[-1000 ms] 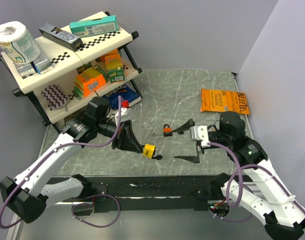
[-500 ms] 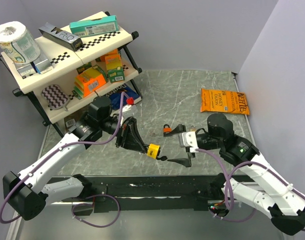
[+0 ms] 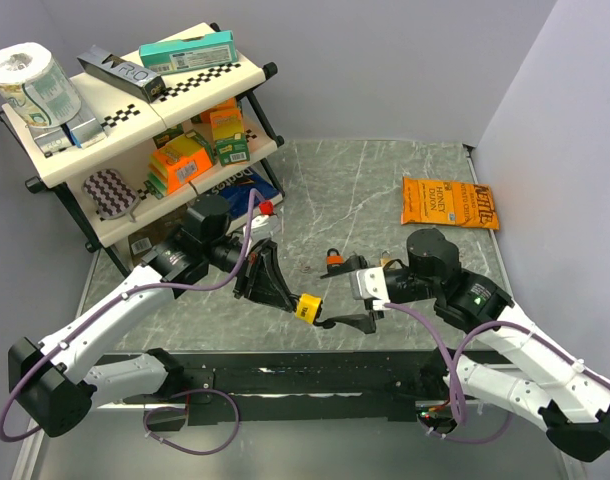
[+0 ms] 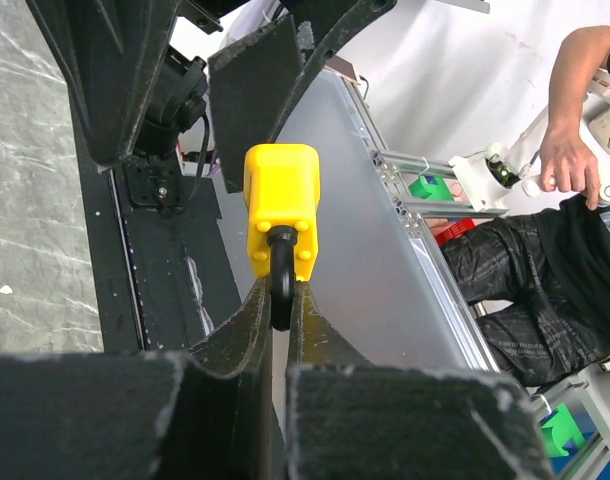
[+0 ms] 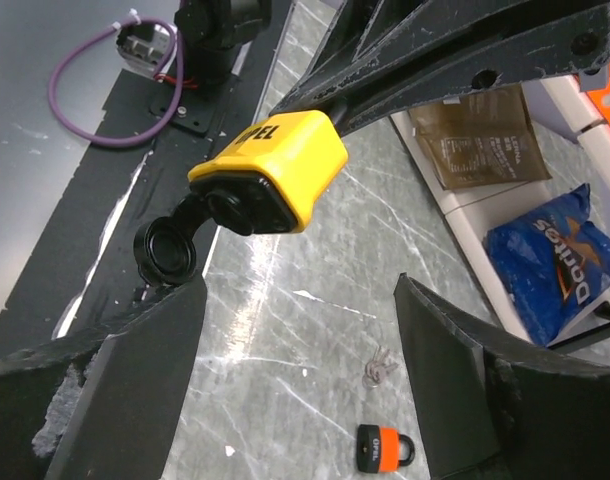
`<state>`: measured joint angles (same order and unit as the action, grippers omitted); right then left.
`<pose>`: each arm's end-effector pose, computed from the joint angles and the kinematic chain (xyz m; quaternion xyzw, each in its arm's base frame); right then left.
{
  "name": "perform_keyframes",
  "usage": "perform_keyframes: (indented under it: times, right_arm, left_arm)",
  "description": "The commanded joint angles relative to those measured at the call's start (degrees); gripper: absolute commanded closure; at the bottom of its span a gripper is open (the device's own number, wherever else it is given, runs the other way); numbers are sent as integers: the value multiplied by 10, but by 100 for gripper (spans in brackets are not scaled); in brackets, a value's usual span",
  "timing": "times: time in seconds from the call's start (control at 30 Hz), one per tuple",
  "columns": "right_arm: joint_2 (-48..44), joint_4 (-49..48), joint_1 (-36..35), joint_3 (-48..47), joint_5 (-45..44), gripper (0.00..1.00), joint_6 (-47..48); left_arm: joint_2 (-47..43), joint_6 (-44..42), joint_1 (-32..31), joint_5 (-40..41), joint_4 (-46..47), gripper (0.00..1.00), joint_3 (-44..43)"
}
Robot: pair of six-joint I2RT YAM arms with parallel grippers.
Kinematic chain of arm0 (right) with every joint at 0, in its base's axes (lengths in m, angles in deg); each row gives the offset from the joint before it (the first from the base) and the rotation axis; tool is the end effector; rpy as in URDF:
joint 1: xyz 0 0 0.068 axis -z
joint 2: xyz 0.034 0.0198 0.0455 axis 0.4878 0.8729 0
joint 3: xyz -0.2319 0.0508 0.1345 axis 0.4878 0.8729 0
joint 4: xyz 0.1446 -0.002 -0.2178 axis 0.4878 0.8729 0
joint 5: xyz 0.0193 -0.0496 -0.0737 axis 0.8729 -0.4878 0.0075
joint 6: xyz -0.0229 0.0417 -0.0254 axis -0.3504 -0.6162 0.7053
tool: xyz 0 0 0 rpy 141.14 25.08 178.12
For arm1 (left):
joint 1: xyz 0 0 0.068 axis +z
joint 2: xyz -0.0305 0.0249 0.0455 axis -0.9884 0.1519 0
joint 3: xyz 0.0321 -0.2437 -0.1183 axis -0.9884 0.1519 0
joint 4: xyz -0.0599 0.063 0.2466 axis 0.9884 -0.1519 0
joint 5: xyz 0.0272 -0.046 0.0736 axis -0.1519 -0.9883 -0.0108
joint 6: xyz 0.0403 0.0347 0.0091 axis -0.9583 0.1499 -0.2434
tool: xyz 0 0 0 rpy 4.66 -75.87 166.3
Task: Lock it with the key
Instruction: Adjust the lock.
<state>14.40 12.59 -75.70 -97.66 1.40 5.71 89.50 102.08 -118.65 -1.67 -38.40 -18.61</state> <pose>0.0899 0.1322 0.3691 -0.6855 0.3761 0.3430 0.5205 0.1596 -0.1657 0.3528 0.4865 0.5456 -0.6555 0.1895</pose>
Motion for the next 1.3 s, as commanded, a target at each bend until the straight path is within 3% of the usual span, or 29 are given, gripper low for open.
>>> perform_keyframes:
  times: [0.0,0.17,0.27,0.67,1.27]
  right_arm:
    - [1,0,-10,-29,8,13,11]
    - [-6,58,-10,-24,6,9,53]
    - [-10,85,-10,-29,22,7,56]
    - [6,34,-17,-57,26,7,-3]
    - [21,9,-25,-61,39,27,-15]
  left_arm:
    - [-4,-17,-3,-26,21,99,-12]
    - [-4,-24,-3,-26,9,99,-17]
    - [-6,8,-3,-28,47,99,-12]
    - [-10,53,-10,-8,90,99,16]
    - [-7,67,-27,-2,112,99,28]
